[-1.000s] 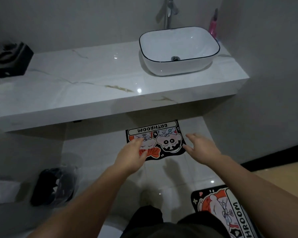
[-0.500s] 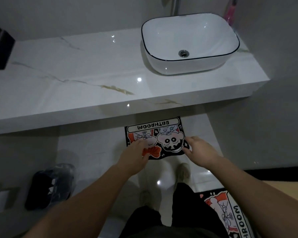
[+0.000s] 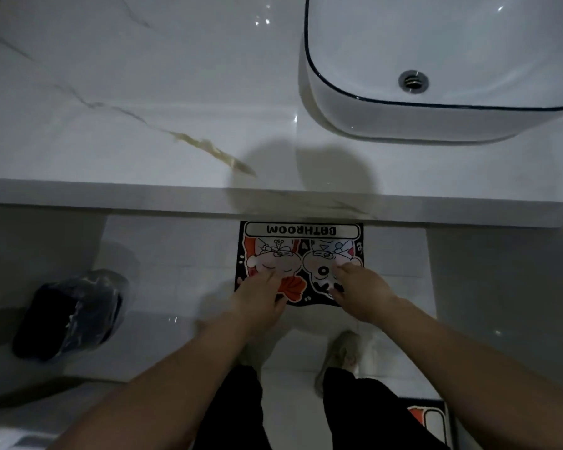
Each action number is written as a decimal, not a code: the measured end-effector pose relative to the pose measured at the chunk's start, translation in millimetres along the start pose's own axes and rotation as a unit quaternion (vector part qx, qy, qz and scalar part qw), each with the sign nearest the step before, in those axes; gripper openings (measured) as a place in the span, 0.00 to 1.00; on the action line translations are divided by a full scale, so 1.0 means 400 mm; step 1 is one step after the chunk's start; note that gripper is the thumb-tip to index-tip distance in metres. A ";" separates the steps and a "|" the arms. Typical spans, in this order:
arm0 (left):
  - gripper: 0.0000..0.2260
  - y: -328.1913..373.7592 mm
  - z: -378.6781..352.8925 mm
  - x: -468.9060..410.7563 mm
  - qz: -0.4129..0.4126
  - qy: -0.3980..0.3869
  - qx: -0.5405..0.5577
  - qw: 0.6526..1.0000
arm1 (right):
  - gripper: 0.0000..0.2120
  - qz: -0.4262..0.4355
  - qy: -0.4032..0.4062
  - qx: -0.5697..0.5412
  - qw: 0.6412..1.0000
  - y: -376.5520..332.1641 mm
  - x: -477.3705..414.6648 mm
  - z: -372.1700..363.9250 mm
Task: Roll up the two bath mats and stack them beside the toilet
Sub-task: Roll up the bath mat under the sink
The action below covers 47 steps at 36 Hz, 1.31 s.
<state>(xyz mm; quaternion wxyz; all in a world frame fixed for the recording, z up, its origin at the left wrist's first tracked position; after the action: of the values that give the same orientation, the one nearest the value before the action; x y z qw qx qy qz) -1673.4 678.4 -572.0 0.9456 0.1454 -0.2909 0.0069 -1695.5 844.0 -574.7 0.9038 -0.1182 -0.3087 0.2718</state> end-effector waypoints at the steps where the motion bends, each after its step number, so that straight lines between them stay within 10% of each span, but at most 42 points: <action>1: 0.23 -0.002 -0.019 -0.025 -0.010 -0.001 -0.008 1.000 | 0.25 0.001 -0.007 0.005 1.000 0.013 -0.030 -0.024; 28: 0.28 -0.237 -0.737 -0.957 -0.111 0.061 -0.110 0.986 | 0.24 -0.093 0.079 0.047 0.991 0.621 -0.774 -0.772; 35: 0.26 -0.116 -0.771 -1.035 -0.177 0.086 -0.121 0.973 | 0.19 -0.216 0.072 -0.026 0.973 0.826 -0.694 -0.860; 42: 0.26 -0.047 -0.826 -1.076 -0.219 0.098 -0.144 0.960 | 0.35 -0.393 0.021 -0.136 0.909 1.008 -0.530 -1.007; 47: 0.26 -0.022 -0.852 -1.075 -0.242 0.090 -0.162 0.952 | 0.23 -0.386 0.107 -0.157 0.903 1.068 -0.493 -1.038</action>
<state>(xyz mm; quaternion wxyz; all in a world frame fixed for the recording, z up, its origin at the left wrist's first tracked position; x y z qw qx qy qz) -1842.8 795.8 -1080.5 0.9519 0.0549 -0.1580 -0.2566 -1746.2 1065.9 -1159.3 0.9352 -0.1590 -0.2700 -0.1647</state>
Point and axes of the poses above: each hand's wrist, its own x-axis away from the middle knuckle, its own z-axis out of the back of the hand, y = z × x, the point moved 9 cm from there along -x, towards the middle knuckle, and after that the axes turned 15 degrees about z, right-handed, at the moved point
